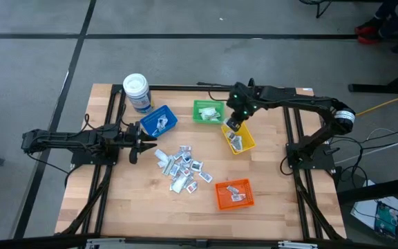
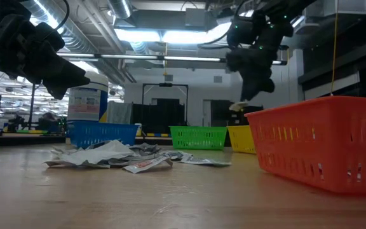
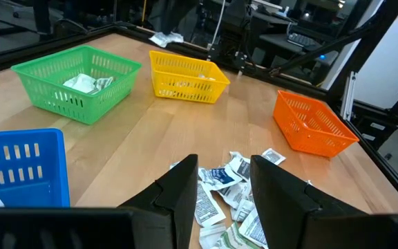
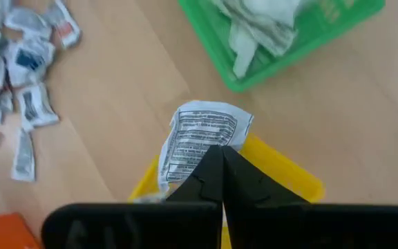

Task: Pick & Place First Aid Supplies
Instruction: Put the white towelette pack into the yellow bin

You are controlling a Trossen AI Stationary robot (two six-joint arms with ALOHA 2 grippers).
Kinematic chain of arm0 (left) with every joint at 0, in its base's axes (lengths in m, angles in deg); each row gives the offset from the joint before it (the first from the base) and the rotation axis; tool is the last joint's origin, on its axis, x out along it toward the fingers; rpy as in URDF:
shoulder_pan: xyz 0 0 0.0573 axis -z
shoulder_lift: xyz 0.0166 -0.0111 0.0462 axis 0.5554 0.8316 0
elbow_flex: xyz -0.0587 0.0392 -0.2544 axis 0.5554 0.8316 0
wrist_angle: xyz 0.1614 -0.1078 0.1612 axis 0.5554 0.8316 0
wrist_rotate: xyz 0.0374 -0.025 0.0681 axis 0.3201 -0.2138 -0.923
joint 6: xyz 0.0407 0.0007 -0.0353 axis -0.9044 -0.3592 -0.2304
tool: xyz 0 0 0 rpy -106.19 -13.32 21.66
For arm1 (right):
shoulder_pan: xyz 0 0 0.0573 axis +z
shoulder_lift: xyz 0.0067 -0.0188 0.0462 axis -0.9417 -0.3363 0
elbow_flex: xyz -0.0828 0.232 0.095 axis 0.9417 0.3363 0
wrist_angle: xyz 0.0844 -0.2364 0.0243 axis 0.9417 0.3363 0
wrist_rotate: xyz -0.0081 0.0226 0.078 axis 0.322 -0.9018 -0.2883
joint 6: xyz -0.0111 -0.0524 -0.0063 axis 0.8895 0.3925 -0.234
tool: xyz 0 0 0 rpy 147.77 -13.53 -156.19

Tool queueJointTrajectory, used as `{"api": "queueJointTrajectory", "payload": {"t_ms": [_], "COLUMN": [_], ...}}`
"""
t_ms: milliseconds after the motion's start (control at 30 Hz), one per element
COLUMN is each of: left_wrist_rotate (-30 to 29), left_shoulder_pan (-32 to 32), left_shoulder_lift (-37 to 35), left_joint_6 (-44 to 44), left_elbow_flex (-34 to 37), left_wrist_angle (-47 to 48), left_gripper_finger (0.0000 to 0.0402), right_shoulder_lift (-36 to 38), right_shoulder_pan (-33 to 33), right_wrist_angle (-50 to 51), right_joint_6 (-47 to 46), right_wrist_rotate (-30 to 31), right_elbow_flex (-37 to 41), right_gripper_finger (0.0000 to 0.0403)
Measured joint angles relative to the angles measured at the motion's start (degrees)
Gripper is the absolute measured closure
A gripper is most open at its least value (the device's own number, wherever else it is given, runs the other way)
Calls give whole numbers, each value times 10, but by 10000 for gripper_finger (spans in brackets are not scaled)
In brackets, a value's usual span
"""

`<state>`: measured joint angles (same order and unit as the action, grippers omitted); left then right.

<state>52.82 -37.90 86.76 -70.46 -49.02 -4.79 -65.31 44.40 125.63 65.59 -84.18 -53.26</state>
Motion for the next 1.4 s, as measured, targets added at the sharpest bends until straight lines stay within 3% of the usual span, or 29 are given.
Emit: {"api": "queueJointTrajectory", "payload": {"t_ms": [567, 800, 1033, 1200, 1400], "left_wrist_rotate": [0, 0, 0, 0, 0], "left_shoulder_pan": [0, 0, 0, 0, 0], "left_shoulder_lift": [0, 0, 0, 0, 0], "left_joint_6": [0, 0, 0, 0, 0], "left_elbow_flex": [0, 0, 0, 0, 0], "left_wrist_angle": [0, 0, 0, 0, 0], "left_gripper_finger": [274, 274, 274, 274, 274], "right_shoulder_lift": [0, 0, 0, 0, -35], "right_shoulder_pan": [53, 87, 137, 189, 234], "right_wrist_angle": [88, 89, 57, -18, -96], "right_joint_6": [56, 65, 76, 171, 311], "right_wrist_rotate": [14, 62, 64, 63, 56], "right_elbow_flex": [0, 0, 0, 0, 0], "right_gripper_finger": [391, 338, 247, 199, 186]}}
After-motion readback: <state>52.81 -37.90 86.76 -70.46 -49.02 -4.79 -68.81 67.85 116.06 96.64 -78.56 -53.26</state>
